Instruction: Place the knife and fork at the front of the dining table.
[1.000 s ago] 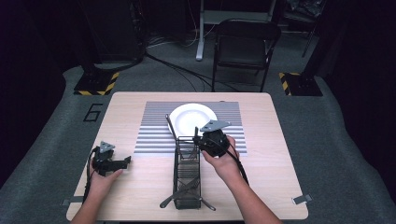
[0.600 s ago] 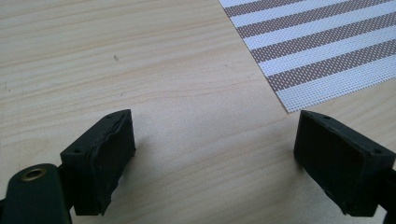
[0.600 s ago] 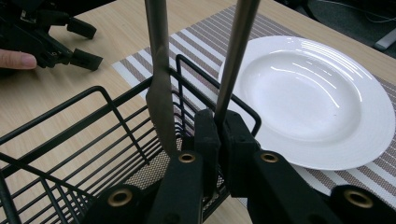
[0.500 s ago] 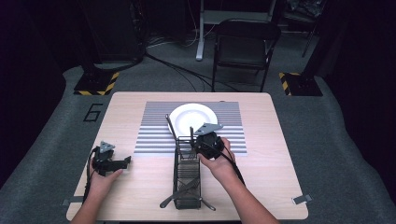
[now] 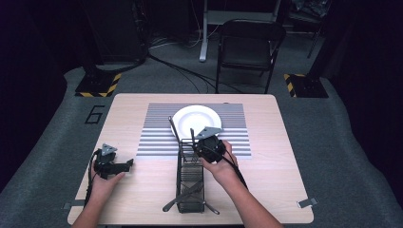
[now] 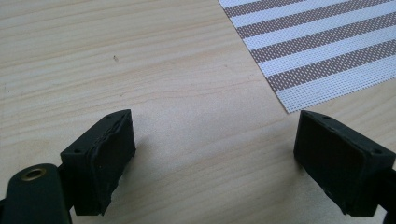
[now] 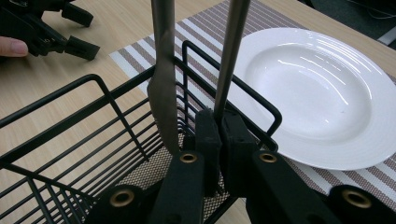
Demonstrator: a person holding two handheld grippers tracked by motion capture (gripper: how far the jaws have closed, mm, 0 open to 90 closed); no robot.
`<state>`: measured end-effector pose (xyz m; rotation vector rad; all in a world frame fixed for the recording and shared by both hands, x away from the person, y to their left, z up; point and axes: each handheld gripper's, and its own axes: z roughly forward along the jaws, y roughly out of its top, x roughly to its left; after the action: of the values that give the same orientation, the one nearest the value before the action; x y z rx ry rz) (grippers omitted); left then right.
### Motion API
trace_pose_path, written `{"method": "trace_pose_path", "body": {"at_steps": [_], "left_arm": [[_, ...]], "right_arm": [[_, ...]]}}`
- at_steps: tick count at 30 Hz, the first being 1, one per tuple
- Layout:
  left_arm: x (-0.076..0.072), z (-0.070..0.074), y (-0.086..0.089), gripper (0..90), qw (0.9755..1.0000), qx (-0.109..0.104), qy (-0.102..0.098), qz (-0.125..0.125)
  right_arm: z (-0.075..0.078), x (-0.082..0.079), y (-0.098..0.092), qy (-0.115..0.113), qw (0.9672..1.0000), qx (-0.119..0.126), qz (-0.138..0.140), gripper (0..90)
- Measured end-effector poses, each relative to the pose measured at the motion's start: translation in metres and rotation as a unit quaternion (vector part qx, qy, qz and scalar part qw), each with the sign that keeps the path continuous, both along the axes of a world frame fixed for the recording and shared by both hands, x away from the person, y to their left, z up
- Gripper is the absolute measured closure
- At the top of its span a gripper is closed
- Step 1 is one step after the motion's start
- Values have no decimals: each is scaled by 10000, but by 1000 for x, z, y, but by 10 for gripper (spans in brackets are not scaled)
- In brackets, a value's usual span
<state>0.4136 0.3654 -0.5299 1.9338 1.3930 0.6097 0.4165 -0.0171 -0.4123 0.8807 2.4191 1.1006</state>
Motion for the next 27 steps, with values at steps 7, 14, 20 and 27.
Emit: {"method": "trace_pose_path", "body": {"at_steps": [7, 14, 20, 27], "left_arm": [[0, 0, 0, 124, 10000, -8, -17, 7], [0, 0, 0, 124, 10000, 4, -3, 3], [0, 0, 0, 124, 10000, 5, -4, 3], [0, 0, 0, 124, 10000, 5, -3, 3]], "right_arm": [[4, -1, 3, 10, 10000, -93, 27, 874], [15, -6, 2, 17, 9999, 56, 161, 874], [26, -10, 0, 66, 9997, 82, 218, 873], [42, -12, -4, 70, 9994, 148, 303, 873]]}}
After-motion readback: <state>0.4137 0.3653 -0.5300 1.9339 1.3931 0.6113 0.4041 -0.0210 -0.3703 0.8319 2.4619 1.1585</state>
